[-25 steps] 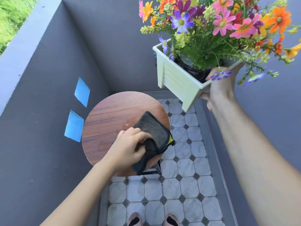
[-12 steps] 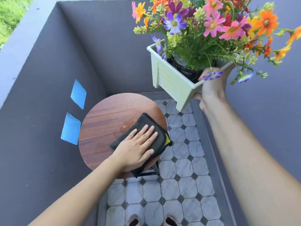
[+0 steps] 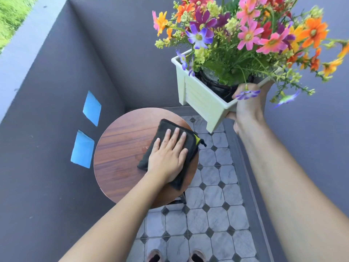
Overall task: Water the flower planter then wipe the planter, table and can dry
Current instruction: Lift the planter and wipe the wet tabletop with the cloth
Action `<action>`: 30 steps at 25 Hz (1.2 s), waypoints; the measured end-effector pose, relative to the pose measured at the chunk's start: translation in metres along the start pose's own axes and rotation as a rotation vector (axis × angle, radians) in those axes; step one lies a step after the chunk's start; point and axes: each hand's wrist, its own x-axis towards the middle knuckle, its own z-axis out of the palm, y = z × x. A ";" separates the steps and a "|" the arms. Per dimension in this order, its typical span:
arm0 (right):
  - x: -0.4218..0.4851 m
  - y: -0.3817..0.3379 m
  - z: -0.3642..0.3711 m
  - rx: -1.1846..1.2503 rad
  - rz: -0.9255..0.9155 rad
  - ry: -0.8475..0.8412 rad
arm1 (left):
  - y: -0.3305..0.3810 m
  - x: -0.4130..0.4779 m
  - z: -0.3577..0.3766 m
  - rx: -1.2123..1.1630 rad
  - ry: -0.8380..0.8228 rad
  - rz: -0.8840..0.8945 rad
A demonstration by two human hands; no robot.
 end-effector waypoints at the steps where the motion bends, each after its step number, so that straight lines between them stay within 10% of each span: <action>1: -0.001 -0.001 0.001 -0.027 -0.003 -0.032 | -0.009 0.004 -0.001 -0.010 0.021 -0.061; 16: -0.017 -0.006 0.005 -0.028 -0.010 -0.035 | -0.070 -0.068 0.005 -0.203 0.227 -0.746; 30: -0.025 -0.017 -0.006 -0.073 -0.094 -0.068 | 0.006 -0.132 0.049 0.046 0.117 -0.298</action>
